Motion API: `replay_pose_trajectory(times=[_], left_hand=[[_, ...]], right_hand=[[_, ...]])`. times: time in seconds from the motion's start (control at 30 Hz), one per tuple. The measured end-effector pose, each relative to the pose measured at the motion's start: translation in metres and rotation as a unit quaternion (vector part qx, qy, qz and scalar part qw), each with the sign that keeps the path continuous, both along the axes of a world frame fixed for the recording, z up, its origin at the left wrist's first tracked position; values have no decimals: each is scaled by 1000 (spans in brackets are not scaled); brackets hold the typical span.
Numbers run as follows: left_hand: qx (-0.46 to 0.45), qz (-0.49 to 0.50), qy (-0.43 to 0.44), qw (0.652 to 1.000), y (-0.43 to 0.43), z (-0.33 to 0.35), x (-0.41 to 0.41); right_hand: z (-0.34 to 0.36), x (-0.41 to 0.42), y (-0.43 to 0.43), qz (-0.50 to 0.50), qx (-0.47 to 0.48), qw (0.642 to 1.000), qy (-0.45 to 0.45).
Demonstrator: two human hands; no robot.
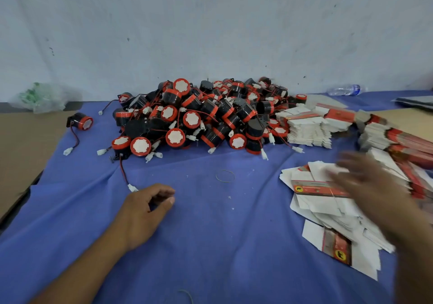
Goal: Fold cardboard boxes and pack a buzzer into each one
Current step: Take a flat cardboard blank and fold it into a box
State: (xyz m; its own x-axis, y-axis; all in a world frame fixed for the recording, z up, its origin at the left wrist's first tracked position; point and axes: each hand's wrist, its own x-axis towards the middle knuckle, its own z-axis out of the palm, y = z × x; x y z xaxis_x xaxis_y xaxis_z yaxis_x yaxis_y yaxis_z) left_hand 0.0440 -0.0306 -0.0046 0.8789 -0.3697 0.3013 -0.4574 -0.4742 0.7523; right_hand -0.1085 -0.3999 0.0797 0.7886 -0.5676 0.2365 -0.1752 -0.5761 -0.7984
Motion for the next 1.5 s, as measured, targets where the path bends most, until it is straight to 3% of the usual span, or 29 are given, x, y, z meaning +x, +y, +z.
replay_pose_trajectory(times=[0.1, 0.2, 0.4, 0.57, 0.67, 0.73, 0.8, 0.87, 0.9, 0.97, 1.07, 1.17, 1.23, 1.3, 1.33, 1.43, 1.5], left_hand=[[-4, 3, 7, 1000, 1, -1, 3], [-5, -1, 6, 1000, 2, -2, 3], [-21, -10, 0, 1000, 0, -1, 1], [-28, -17, 5, 999, 1, 0, 1], [-26, -26, 14, 999, 2, -1, 2], [-29, -28, 14, 999, 2, 0, 2], [-29, -28, 10, 999, 3, -1, 3], [-26, -27, 5, 999, 4, -1, 3], [-25, -26, 3, 999, 4, -2, 2], [-32, -27, -8, 999, 2, -2, 1], [-32, -43, -68, 996, -2, 0, -2], [4, -67, -208, 976, -11, 4, -8], [16, -79, -257, 963, -19, 3, -10], [-72, -82, -200, 974, -19, 6, -12], [-127, -75, -157, 977, -15, 9, -11], [-151, -82, -55, 983, -5, 10, -13], [-175, -111, 69, 976, -7, 8, -20]], right_hand=[[-27, 45, 21, 24, -207, 946, 248], [-33, 62, 29, 24, -253, 903, 347], [-35, 69, 26, -61, -323, 895, 303], [-41, 50, 0, -91, -258, 890, 365], [-47, 38, -26, -42, -208, 911, 355], [-53, 40, -30, -40, -263, 903, 336], [-47, 47, -10, -51, -253, 922, 290], [-31, 54, 4, -68, -262, 914, 302], [-26, 58, 5, -101, -254, 926, 259], [-15, 67, 13, -122, -104, 979, 124], [3, 63, 55, -71, -127, 980, -134], [-5, 66, 130, 38, -135, 977, -160], [-17, 75, 176, 210, -10, 968, -138], [-29, 80, 206, 362, 168, 914, -76], [-37, 81, 213, 414, 204, 886, -41], [-57, 83, 213, 463, 138, 876, 7], [-62, 87, 210, 453, 128, 882, 1]])
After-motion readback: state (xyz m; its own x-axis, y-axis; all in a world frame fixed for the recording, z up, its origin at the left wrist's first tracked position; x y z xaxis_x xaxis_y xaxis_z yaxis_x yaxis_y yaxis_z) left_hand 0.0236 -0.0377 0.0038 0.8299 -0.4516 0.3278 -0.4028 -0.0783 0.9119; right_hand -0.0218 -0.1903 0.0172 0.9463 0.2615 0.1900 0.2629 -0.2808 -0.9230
